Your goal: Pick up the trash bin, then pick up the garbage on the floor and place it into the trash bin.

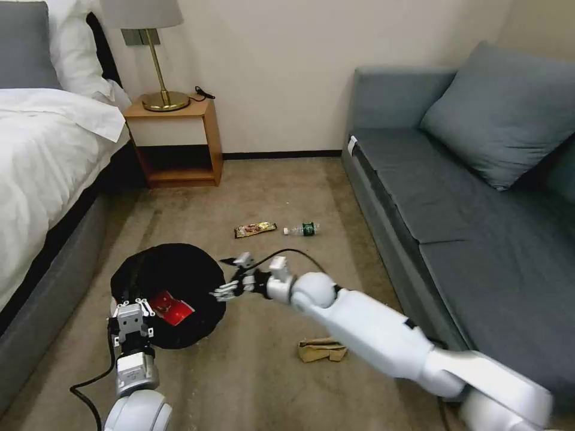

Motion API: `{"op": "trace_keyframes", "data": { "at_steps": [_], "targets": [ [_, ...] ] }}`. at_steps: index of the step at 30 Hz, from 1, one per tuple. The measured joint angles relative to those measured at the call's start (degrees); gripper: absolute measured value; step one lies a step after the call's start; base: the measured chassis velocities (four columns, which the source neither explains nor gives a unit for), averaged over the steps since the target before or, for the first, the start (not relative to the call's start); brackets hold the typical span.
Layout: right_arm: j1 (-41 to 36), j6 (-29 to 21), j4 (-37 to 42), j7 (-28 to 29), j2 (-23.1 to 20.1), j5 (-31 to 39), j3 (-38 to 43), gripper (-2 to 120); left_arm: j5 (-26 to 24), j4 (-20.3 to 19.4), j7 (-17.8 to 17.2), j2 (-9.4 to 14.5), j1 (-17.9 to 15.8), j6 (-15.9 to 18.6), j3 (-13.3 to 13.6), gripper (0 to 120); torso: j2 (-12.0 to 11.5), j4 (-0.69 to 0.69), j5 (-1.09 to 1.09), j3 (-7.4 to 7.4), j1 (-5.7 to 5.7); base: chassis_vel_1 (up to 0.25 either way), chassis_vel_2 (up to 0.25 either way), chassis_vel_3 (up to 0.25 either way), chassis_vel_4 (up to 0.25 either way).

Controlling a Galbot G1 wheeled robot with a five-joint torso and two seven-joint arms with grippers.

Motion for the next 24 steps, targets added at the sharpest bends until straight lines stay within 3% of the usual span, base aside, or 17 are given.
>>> {"op": "trace_keyframes", "data": {
  "at_steps": [5, 7, 10, 16, 24],
  "targets": [
    [-1.44, -2.58, -0.45, -4.98, -7.87, -8.47, 1.73, 100, 0.14, 0.6, -0.06, -0.14, 0.3, -0.62, -0.13, 0, 0.0, -0.02, 0.0, 0.0, 0.0, 0.0, 0.0, 0.0, 0.0],
    [-1.76, -2.57, -0.72, -5.78, -8.65, -9.89, 1.92, 100, 0.18, 0.73, -0.07, -0.14, 0.34, -0.7, -0.13, 0, 0.0, -0.02, 0.0, 0.0, 0.0, 0.0, 0.0, 0.0, 0.0],
    [-5.4, -0.53, -3.85, -11.77, -12.83, -22.43, 2.76, 100, 0.43, 1.24, -0.08, -0.06, 0.13, -0.86, -0.14, 0, 0.0, 0.0, 0.0, 0.0, 0.0, 0.0, 0.0, 0.0, 0.0],
    [-8.75, 0.61, -6.19, -13.53, -12.93, -27.74, 3.58, 100, 0.69, 1.31, 0.05, -0.15, -0.35, -0.74, 0.29, 0, 0.0, 0.01, 0.0, -0.01, 0.0, 0.0, 0.0, 0.0, 0.0],
    [-12.44, 3.76, -14.91, -14.53, -9.69, -33.73, 6.96, 100, 1.42, 2.01, 0.41, -0.73, -0.28, -0.79, 0.85, 0, 0.0, 0.01, -0.01, 0.0, 0.0, 0.0, 0.0, 0.0, 0.0]
  ]
}}
